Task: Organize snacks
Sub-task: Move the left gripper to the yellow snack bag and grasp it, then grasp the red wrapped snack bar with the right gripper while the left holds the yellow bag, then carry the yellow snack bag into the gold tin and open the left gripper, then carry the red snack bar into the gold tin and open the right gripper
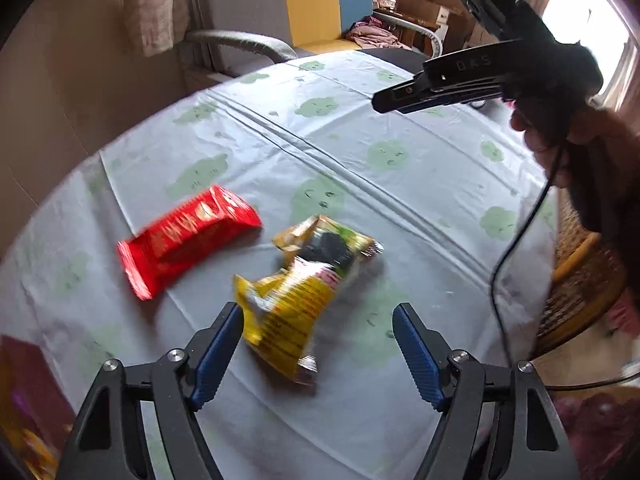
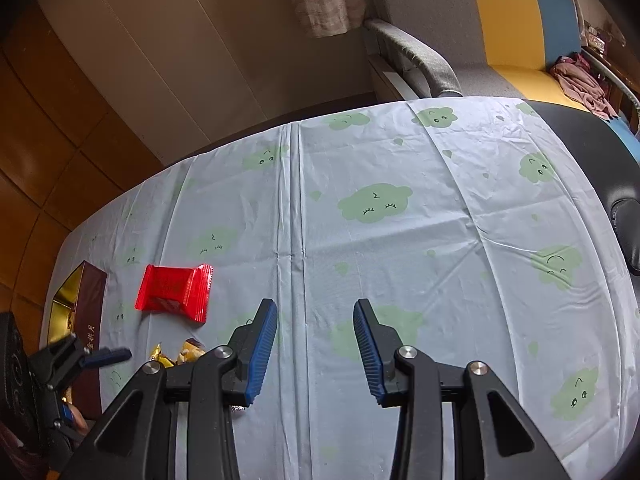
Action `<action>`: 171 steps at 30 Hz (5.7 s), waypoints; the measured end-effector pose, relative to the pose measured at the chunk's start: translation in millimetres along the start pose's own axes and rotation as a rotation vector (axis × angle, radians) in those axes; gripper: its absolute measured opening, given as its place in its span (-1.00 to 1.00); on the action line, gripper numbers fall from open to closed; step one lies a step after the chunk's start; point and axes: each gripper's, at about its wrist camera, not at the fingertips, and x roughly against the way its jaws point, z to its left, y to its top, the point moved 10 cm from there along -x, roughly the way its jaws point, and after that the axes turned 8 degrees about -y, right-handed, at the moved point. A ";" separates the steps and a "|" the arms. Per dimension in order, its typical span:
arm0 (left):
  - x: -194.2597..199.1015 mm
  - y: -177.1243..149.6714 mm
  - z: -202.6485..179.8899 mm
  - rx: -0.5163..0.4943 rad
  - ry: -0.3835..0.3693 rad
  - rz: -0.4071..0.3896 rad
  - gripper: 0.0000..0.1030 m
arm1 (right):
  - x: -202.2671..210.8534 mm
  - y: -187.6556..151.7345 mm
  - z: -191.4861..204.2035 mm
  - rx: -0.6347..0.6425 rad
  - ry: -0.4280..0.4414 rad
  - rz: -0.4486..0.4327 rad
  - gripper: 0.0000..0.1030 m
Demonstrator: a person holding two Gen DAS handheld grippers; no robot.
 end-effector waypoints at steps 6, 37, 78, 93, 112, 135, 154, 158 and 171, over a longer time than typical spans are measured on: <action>-24.0 15.4 10.3 -0.167 0.072 0.091 0.52 | -1.0 1.1 -5.1 -0.017 -0.005 0.004 -0.21; 7.0 -90.8 6.8 0.278 0.201 -0.140 -0.36 | -17.1 -26.0 160.1 0.515 0.186 0.064 -0.09; 9.5 -93.4 15.2 0.393 0.196 -0.194 -0.38 | -38.7 -88.5 95.5 0.512 -0.064 0.091 -0.22; 31.6 -100.4 2.7 0.414 0.196 -0.223 -0.41 | -45.2 -97.1 105.2 0.475 -0.099 0.063 -0.15; 124.4 -106.5 30.0 0.517 0.247 -0.392 -0.41 | -41.5 -102.8 109.4 0.463 -0.177 -0.027 -0.22; 266.0 -272.6 177.3 1.032 0.511 -0.559 -0.41 | -35.2 -106.4 107.6 0.430 -0.152 -0.068 -0.21; 192.3 -255.6 266.9 1.157 0.421 -0.399 -0.33 | -36.7 -105.4 107.2 0.414 -0.150 -0.053 -0.21; 197.7 -260.6 255.4 1.126 0.498 -0.396 -0.32 | -36.9 -105.3 107.2 0.413 -0.147 -0.056 -0.21; 222.3 -295.2 190.5 1.113 0.659 -0.403 -0.18 | -33.2 -107.7 116.9 0.410 -0.121 -0.020 -0.22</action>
